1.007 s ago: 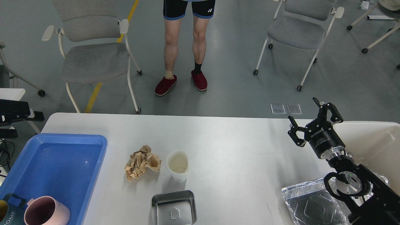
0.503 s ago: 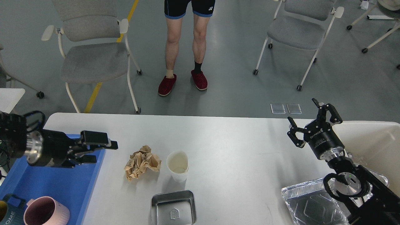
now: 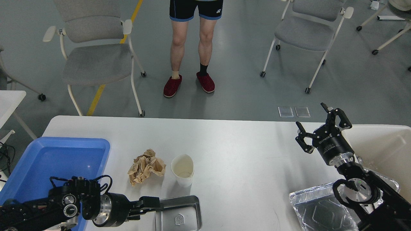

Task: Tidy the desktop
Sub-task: 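Reach the left gripper to the small steel box and grasp it, then lift the steel box with the left gripper and place it in the blue tray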

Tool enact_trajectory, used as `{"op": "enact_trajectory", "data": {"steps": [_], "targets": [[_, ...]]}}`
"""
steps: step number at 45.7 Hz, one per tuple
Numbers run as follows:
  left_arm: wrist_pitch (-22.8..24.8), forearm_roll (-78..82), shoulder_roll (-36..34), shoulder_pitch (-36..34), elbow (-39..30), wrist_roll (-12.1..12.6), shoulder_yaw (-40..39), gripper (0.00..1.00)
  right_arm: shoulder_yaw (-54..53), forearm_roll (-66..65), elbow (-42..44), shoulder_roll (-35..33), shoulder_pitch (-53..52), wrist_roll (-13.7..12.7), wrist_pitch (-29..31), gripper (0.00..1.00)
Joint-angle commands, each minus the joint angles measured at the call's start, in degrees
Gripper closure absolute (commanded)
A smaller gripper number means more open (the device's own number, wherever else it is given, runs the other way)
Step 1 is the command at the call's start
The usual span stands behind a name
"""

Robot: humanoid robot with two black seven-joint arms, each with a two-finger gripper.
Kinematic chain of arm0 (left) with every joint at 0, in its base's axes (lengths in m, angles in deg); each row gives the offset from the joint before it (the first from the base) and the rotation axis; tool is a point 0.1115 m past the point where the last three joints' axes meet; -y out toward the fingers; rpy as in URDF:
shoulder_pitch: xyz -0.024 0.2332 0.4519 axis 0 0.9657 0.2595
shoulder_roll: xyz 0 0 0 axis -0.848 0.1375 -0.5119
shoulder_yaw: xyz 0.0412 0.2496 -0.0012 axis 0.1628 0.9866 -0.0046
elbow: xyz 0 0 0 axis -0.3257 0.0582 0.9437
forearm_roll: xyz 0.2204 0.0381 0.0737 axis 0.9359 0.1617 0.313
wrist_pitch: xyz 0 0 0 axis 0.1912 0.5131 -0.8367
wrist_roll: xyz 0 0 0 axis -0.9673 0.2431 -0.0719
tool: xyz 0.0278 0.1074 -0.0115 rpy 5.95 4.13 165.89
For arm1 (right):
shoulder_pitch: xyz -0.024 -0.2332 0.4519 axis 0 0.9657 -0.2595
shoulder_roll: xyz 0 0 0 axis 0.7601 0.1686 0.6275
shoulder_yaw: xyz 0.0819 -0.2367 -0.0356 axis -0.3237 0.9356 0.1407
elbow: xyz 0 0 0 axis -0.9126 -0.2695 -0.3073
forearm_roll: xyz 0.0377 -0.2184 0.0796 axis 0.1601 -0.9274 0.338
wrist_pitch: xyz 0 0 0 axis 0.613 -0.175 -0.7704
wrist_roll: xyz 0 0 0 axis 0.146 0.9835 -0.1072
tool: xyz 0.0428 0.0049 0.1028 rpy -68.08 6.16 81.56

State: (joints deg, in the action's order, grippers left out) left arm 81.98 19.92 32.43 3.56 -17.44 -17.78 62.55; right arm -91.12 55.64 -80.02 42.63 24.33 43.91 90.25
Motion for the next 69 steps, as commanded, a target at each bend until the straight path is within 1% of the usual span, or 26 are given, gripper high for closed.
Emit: {"op": "enact_trajectory", "data": {"steps": [1, 6, 9, 12, 24, 27, 35, 41, 45, 50, 57, 61, 65, 69], "targets": [[-4.8, 4.5, 1.9, 2.7, 0.8, -0.2, 1.4, 0.11, 0.0, 0.0, 0.0, -0.2, 0.0, 0.0, 0.1, 0.0], [-6.0, 9.3, 3.2, 3.9, 1.8, -0.3, 1.3, 0.17, 0.0, 0.0, 0.1, -0.2, 0.0, 0.1, 0.1, 0.0], [-6.0, 9.6, 3.5, 3.9, 2.0, -0.3, 1.3, 0.23, 0.1, 0.0, 0.1, -0.1, 0.0, 0.1, 0.1, 0.0], [-6.1, 9.6, 3.5, 3.8, 2.2, -0.2, 1.3, 0.34, 0.1, 0.0, 0.1, -0.1, 0.0, 0.1, 0.1, 0.0], [-6.1, 9.6, 4.1, 3.8, 3.5, -0.1, 0.9, 0.71, 0.1, 0.0, 0.1, -0.1, 0.0, 0.0, 0.1, 0.0], [-6.0, 9.6, 4.6, 3.8, 3.7, 0.2, 0.9, 0.78, 0.1, 0.0, 0.1, -0.1, 0.0, 0.1, 0.1, 0.0], [-5.6, 9.4, 4.9, 3.9, 3.7, 3.6, 0.8, 0.98, 0.1, 0.0, 0.1, -0.1, 0.0, 0.1, 0.1, 0.0], [-4.6, 9.0, 4.7, 3.8, 3.6, 4.1, 0.4, 1.0, 0.2, 0.0, 0.1, -0.1, 0.0, 0.1, 0.1, 0.0], [-2.2, 8.9, 3.9, 3.1, 3.0, 4.3, 0.2, 1.0, 0.2, 0.0, 0.1, -0.1, 0.0, 0.1, 0.1, 0.0], [3.2, 8.8, 1.3, 1.6, 0.1, 4.8, -3.3, 1.0, 0.2, 0.0, 0.1, -0.1, 0.0, 0.0, 0.1, 0.0], [14.3, 8.2, -5.7, -2.3, -6.4, 5.4, -11.5, 1.0, 0.2, 0.0, 0.1, -0.1, 0.0, 0.0, 0.0, 0.0], [19.1, 4.7, -9.2, -4.4, -6.8, 5.4, -15.7, 1.0, 0.2, 0.0, 0.0, 0.0, -0.1, 0.0, 0.0, 0.0], [23.8, 0.5, -13.0, -6.9, -6.8, 5.4, -18.2, 1.0, 0.2, 0.0, 0.0, 0.0, -0.1, 0.0, -0.1, 0.0], [26.8, -2.7, -16.3, -9.7, -6.8, 5.4, -20.5, 1.0, 0.2, 0.0, 0.0, 0.0, -0.3, 0.0, -0.2, 0.0]]}}
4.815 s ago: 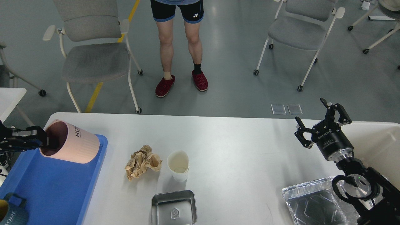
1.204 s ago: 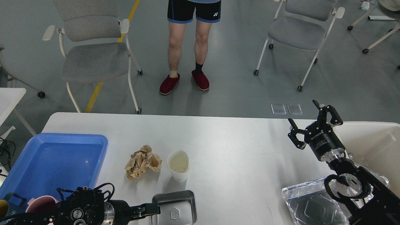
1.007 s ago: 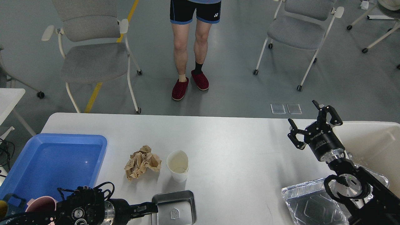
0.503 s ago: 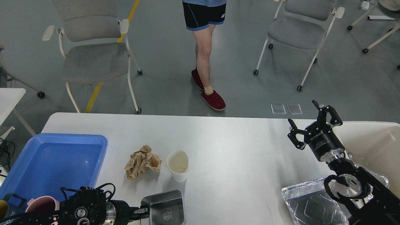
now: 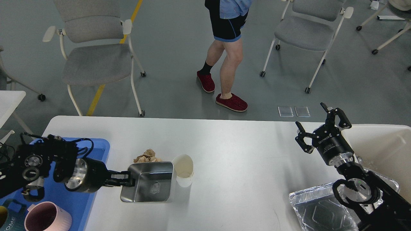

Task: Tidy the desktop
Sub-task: 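Lift the steel box with the left gripper and place it in the blue tray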

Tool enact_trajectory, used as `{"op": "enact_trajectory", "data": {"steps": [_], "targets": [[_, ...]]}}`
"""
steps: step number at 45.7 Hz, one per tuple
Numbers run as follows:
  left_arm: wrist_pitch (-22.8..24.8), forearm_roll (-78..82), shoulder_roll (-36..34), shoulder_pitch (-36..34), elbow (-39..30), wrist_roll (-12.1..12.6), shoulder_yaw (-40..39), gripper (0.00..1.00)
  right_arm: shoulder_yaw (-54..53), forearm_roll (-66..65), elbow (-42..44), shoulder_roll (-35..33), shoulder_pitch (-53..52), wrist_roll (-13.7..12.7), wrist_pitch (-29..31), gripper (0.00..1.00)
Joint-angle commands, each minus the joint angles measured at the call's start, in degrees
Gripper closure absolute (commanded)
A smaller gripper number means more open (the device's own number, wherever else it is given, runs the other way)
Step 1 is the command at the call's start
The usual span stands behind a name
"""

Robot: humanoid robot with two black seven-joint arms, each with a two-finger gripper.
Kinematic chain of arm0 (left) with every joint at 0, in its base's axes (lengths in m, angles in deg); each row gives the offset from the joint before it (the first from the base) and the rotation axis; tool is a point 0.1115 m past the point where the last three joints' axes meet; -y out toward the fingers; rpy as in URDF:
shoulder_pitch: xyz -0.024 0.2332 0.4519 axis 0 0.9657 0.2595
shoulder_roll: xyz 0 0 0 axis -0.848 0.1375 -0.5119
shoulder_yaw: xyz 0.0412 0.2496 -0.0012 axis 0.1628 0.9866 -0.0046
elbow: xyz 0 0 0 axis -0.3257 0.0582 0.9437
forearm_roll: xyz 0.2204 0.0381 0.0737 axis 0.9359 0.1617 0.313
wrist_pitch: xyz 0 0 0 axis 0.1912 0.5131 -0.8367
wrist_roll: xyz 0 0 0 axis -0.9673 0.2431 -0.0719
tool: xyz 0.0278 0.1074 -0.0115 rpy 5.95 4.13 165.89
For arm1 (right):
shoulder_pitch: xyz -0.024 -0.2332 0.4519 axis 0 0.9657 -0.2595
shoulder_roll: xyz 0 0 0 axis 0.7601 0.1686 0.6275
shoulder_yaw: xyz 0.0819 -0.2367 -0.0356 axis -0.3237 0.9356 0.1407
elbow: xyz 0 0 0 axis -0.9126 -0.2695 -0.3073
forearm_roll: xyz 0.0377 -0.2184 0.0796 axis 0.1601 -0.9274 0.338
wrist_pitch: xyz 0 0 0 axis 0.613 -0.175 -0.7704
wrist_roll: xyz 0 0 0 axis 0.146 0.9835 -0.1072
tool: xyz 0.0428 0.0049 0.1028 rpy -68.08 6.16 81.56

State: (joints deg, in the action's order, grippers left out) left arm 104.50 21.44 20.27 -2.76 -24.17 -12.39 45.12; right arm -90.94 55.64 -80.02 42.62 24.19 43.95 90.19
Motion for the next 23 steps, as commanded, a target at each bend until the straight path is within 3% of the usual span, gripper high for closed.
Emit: {"op": "enact_trajectory", "data": {"steps": [1, 12, 23], "targets": [[4.9, -5.0, -5.0, -4.0, -0.1, 0.0, -3.7, 1.0, 0.0, 0.0, 0.0, 0.0, -0.1, 0.0, -0.1, 0.0], [12.8, -16.0, -16.4, -12.9, -0.1, -0.1, -7.2, 1.0, 0.0, 0.0, 0.1, -0.1, 0.0, 0.0, -0.1, 0.0], [13.2, -19.8, -21.1, -15.9, 0.0, -0.1, -7.0, 1.0, 0.1, -0.1, 0.1, 0.2, -0.3, 0.0, -0.1, 0.0]]}}
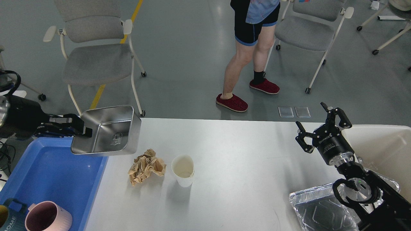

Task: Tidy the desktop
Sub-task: 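Lift the steel box with the left gripper and place it in the blue tray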

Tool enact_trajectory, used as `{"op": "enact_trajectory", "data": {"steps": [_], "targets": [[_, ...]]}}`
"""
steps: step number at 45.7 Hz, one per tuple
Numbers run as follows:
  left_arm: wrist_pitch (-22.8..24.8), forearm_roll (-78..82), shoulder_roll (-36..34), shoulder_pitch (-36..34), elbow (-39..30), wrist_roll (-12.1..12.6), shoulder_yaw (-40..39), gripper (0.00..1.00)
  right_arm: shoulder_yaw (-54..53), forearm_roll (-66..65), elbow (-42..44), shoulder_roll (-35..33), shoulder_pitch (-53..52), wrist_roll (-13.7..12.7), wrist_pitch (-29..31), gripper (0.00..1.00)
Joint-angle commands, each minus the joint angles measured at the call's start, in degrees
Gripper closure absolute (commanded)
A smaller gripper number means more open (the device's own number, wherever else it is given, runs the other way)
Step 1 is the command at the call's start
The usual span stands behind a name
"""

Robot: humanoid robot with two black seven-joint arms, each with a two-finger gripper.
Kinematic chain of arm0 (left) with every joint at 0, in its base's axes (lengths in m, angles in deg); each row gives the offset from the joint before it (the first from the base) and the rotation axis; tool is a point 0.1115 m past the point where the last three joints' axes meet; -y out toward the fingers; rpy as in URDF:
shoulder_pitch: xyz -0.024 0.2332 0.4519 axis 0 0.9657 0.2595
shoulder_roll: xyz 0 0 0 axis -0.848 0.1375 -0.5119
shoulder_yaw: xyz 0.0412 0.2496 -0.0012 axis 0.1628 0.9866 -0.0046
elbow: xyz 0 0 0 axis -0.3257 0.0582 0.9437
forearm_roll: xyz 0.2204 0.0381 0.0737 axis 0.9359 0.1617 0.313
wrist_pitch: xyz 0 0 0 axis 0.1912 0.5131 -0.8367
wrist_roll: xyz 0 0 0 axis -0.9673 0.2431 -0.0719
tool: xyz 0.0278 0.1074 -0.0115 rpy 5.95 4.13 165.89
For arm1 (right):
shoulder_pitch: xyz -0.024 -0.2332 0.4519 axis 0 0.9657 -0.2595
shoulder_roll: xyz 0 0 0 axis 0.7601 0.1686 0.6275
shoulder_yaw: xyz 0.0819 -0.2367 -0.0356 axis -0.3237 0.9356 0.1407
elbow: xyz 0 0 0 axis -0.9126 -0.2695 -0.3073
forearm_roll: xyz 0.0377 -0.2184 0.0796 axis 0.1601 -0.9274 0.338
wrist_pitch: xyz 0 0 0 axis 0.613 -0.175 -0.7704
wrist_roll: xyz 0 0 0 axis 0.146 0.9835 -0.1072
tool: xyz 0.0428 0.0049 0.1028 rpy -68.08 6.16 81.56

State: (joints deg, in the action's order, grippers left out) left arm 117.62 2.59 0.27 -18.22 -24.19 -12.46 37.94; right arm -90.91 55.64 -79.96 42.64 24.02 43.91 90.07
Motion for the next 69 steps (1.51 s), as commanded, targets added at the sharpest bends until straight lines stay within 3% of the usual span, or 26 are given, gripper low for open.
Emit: {"op": "enact_trajectory", "data": {"steps": [1, 7, 19, 30, 40, 47, 60, 65, 69], "targets": [[0.1, -0.9, -1.1, -0.2, 0.0, 0.0, 0.3, 1.0, 0.1, 0.0, 0.0, 0.2, -0.1, 0.0, 0.0, 0.0], [-0.4, -0.9, -0.5, 1.5, 3.5, -0.1, 1.6, 0.99, 0.1, 0.0, -0.1, 0.1, 0.1, 0.0, 0.0, 0.0], [-6.5, -0.2, 5.0, 7.3, 22.4, -0.3, 2.2, 0.98, 0.0, 0.0, 0.0, 0.1, 0.3, 0.1, 0.2, 0.0], [-15.6, -0.1, 10.8, 18.4, 35.8, -0.2, 2.1, 0.98, 0.1, -0.1, 0.0, 0.1, 0.3, 0.1, 0.2, 0.0], [-18.7, -0.3, 18.6, 21.3, 46.9, -1.5, 1.5, 0.97, 0.1, -0.1, 0.1, 0.2, 0.3, 0.0, 0.2, 0.0], [-23.4, -0.2, 22.0, 21.4, 50.1, -4.6, 1.8, 0.97, 0.1, -0.1, 0.1, 0.2, 0.3, 0.1, 0.2, 0.0], [-28.5, -0.1, 24.5, 22.7, 51.5, -4.8, 2.0, 0.91, 0.1, -0.1, 0.1, 0.0, 0.8, 0.1, 0.2, 0.0], [-29.2, -0.1, 24.6, 22.8, 52.4, -4.8, 2.0, 0.86, 0.1, -0.1, 0.1, 0.1, 0.7, 0.1, 0.2, 0.0], [-29.4, -0.3, 24.8, 22.8, 52.5, -4.7, 2.0, 0.68, 0.1, 0.0, 0.1, 0.2, 0.7, 0.1, 0.2, 0.0]]}}
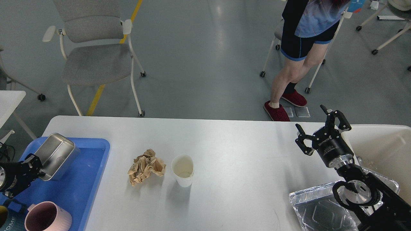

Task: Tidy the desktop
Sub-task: 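Lift the steel box with the left gripper and place it in the blue tray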

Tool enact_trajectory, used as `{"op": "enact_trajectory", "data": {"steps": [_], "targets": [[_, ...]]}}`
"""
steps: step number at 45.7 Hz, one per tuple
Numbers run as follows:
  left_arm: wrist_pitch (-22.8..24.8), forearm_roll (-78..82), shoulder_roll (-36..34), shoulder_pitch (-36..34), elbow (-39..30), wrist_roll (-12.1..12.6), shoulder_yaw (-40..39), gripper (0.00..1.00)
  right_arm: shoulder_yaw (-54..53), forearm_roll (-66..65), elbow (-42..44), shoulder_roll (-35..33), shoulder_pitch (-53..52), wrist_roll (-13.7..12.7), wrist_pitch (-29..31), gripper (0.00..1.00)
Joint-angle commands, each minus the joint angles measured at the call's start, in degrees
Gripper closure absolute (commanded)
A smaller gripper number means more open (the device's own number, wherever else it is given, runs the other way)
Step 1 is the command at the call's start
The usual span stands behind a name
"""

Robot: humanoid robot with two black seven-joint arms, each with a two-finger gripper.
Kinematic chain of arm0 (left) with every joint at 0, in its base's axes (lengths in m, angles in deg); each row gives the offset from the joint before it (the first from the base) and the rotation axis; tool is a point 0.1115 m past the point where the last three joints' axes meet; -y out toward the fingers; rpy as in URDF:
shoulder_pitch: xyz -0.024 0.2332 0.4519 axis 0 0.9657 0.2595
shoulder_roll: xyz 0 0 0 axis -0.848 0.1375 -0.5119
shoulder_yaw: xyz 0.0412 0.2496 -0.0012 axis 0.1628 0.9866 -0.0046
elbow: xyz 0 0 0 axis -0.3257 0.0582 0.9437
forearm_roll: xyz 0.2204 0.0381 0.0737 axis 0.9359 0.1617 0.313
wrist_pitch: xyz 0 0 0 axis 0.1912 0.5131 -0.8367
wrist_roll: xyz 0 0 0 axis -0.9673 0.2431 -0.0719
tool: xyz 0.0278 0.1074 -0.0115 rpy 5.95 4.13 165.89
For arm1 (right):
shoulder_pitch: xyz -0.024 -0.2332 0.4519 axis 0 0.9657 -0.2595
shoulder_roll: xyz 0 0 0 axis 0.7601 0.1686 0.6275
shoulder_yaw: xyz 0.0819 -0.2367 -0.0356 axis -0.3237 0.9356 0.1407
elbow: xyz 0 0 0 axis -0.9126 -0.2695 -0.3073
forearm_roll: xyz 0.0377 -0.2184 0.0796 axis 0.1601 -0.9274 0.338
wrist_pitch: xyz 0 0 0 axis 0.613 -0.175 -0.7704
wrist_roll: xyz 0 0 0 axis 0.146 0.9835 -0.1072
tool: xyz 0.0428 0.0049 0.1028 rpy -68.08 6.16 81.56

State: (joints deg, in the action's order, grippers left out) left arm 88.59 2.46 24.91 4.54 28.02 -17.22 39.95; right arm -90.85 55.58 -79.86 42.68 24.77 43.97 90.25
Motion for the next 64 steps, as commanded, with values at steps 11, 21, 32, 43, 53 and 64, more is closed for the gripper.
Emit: {"op": "enact_trajectory", "data": {"steps": [11, 21, 32, 43, 53, 64], "targets": [[-1.3, 0.4, 0.2, 0.0, 0.3, 0.1, 0.3, 0.36, 0.1, 0.1, 0.0, 0.1, -0.1, -0.1, 0.0, 0.0], [-1.9, -0.6, 0.1, 0.0, 0.3, 0.9, 0.2, 0.08, 0.1, 0.0, -0.1, 0.1, -0.1, 0.0, 0.0, 0.0], [-1.6, -0.9, 0.1, -0.4, 0.3, 0.9, 0.1, 0.03, 0.1, 0.1, -0.1, 0.1, -0.1, -0.1, 0.0, 0.0], [-1.6, -0.9, 0.2, -0.5, 0.3, 0.9, 0.2, 0.03, 0.1, 0.1, -0.2, 0.1, -0.1, 0.0, -0.1, 0.0], [-1.5, -0.9, 0.2, -1.1, 0.2, 1.0, -0.3, 0.03, 0.1, 0.1, -0.2, 0.1, -0.1, -0.1, -0.1, 0.0], [-2.1, -10.7, 1.8, -7.1, -0.1, 0.1, -8.5, 0.03, 0.1, 0.1, -0.3, 0.2, -0.4, -0.1, -0.3, 0.0]]}}
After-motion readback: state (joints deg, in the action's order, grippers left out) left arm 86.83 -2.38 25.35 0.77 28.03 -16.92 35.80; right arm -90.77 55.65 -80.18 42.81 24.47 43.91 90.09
